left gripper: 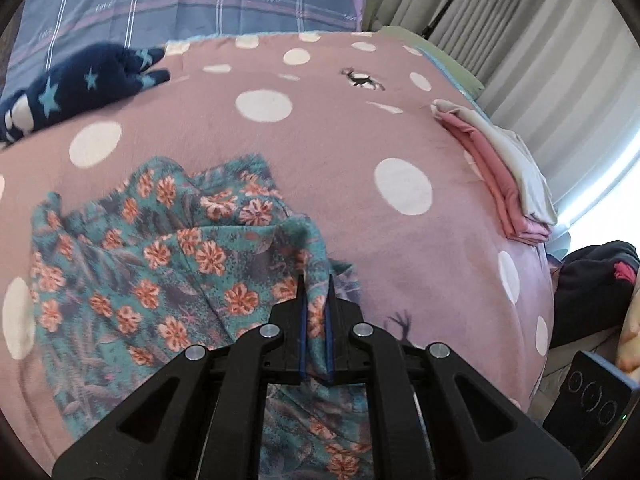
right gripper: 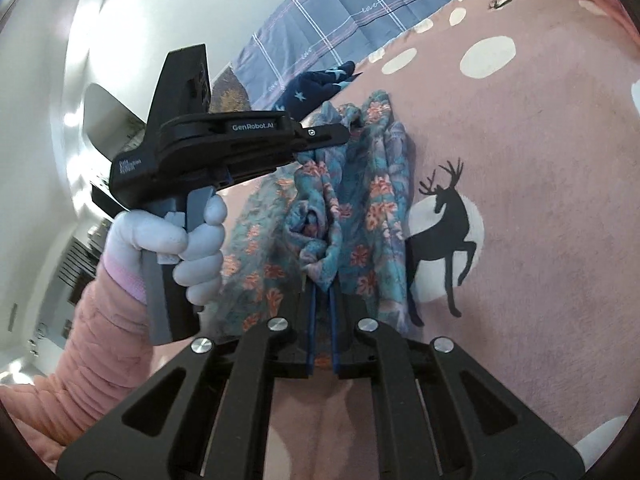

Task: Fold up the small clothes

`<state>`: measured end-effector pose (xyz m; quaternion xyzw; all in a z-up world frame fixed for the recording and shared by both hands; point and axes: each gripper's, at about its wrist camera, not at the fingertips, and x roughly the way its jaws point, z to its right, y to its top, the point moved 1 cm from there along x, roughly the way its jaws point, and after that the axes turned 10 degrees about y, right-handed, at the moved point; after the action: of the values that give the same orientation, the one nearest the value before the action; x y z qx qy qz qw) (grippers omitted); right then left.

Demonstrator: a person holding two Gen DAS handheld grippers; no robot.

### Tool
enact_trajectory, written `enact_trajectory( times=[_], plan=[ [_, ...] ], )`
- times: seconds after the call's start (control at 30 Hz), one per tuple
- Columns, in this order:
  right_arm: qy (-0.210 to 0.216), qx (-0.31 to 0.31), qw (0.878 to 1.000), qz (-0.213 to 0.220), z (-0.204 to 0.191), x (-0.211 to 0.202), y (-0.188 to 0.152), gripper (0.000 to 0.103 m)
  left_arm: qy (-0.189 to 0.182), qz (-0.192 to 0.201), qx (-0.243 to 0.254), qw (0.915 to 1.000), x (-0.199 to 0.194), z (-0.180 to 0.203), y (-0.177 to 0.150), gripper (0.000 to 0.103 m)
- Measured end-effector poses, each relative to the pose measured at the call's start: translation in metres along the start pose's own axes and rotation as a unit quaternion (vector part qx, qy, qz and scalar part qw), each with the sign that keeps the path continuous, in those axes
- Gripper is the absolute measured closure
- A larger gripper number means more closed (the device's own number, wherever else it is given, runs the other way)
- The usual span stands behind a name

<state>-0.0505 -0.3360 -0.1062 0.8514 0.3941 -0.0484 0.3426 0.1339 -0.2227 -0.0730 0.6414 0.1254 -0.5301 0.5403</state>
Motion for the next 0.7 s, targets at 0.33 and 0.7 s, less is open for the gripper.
enact_trajectory(
  times=[0.33, 0.7],
  plan=[
    [-0.010, 0.045, 0.998, -0.030, 0.026, -0.003, -0.005, 0.092, 0.010, 0.031, 0.032, 0.9990, -0.032, 0.012, -0.026, 0.083],
    [0.025, -0.017, 1.000, -0.006, 0.019, -0.020, 0.065, 0.056, 0.073, 0.016, 0.023, 0.9970, -0.071, -0.055, -0.147, 0.065]
  ],
)
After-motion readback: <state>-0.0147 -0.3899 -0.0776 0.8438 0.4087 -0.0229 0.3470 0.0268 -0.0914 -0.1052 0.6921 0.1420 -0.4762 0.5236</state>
